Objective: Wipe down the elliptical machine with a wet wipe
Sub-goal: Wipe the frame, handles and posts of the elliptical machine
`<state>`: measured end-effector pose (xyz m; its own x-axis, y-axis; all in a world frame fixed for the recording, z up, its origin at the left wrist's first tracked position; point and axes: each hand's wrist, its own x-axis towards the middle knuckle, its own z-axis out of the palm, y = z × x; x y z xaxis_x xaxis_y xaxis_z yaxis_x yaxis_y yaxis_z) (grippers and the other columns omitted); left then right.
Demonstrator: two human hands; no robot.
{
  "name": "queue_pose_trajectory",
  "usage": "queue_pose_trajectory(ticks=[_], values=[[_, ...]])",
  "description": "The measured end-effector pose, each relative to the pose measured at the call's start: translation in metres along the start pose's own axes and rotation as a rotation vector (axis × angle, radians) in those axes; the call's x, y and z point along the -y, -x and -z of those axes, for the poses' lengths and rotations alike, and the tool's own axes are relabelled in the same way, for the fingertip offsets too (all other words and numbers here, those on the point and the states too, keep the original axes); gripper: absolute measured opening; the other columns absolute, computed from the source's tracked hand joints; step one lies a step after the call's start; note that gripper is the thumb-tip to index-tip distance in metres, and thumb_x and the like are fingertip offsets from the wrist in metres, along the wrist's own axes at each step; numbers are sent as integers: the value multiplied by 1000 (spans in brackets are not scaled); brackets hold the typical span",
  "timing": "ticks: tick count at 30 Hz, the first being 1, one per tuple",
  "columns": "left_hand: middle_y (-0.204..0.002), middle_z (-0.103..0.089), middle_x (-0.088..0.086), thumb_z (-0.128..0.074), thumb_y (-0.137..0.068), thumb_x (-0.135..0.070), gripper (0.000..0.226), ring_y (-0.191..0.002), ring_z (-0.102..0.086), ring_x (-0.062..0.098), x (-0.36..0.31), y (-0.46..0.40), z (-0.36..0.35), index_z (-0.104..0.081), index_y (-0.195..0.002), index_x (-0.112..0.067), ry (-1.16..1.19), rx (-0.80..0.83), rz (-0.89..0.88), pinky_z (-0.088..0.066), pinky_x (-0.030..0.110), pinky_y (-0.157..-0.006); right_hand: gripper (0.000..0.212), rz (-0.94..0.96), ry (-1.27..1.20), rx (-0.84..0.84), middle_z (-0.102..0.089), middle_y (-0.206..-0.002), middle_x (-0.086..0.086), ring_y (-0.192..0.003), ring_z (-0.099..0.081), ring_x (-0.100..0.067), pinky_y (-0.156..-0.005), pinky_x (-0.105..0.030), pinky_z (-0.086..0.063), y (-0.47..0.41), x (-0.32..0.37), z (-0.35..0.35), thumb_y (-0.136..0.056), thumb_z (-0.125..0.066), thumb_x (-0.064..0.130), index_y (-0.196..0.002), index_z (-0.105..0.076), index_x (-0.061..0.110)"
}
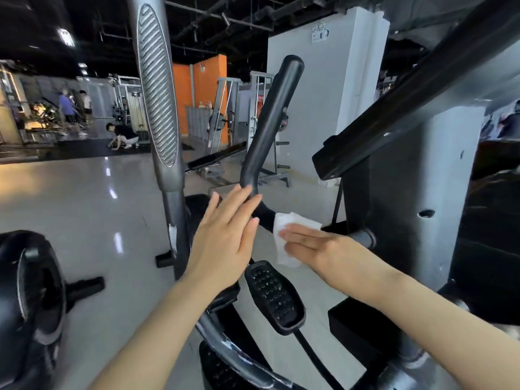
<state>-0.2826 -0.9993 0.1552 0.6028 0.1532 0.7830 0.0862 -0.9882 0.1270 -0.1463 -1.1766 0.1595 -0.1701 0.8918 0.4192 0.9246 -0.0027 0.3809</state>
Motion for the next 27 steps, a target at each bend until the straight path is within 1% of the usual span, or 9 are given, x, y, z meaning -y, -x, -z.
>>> queue_pose_trajectory(ticks=[2,6,9,11,15,19,22,26,27], values=[[-152,-40,-2,-22,-103,-36,51,-143,-23,5,-7,5,-14,-44,-144,-16,67,76,-30,2,24,-121,50,41,82,-2,-63,-129,-7,-124,-56,-17,-99,-25,-47,33,-5,6,-59,-71,-10,-106,-73,10],[-154,-36,-2,-17,-104,-44,56,-144,-20,3,-20,16,-44,-40,-147,-17,108,201,-81,3,20,-120,84,-201,19,-12,-53,-140,-6,-127,-52,-15,-102,-22,-41,80,-15,12,-48,-75,-19,-125,-62,11],[-155,-35,-2,-20,-104,-43,56,-145,-19,5,-26,20,-52,-41,-147,-16,103,203,-34,3,21,-120,80,-451,-134,-152,-51,-142,1,-117,-58,-10,-88,-16,-49,93,-4,0,-63,-69,-23,-130,-54,19],[-154,-36,-2,-19,-103,-44,55,-144,-22,6,-25,19,-52,-41,-147,-17,80,195,-35,3,23,-121,70,-617,-212,-294,-60,-131,2,-99,-60,-9,-80,-6,-40,90,10,-5,-74,-58,-21,-127,-51,23],[-154,-38,-2,-20,-103,-42,54,-144,-25,7,-25,19,-49,-41,-146,-18,53,214,-43,4,23,-120,47,-861,-333,-559,-56,-103,34,-88,-52,7,-77,1,-34,67,24,0,-90,-40,-4,-109,-59,35],[-155,-32,-8,-19,-102,-42,55,-143,-16,-2,-27,20,-50,-39,-147,-19,100,206,-18,7,20,-119,32,-892,-209,-600,-63,-106,11,-105,-54,-7,-83,-7,-36,37,28,-15,-95,-39,12,-105,-66,25],[-149,-19,-28,-22,-105,-39,45,-141,-3,-15,-30,19,-50,-28,-149,-31,234,151,75,8,12,-114,29,-885,-152,-579,-68,-100,-3,-102,-62,-20,-80,-23,-49,15,47,-24,-95,-39,15,-99,-67,8],[-135,-34,-41,-25,-103,-33,41,-139,-10,-14,-27,12,-43,-21,-142,-45,535,155,229,-4,24,-120,28,-704,-146,-530,-70,-100,-4,-98,-65,-19,-70,-26,-56,3,54,-19,-88,-41,7,-100,-66,4],[-134,-35,-40,-24,-103,-35,39,-134,-10,-20,-26,12,-42,-22,-140,-48,535,163,213,-3,19,-119,31,-657,-173,-511,-70,-106,-5,-104,-64,-19,-74,-28,-57,0,51,-16,-89,-40,9,-103,-67,4]])
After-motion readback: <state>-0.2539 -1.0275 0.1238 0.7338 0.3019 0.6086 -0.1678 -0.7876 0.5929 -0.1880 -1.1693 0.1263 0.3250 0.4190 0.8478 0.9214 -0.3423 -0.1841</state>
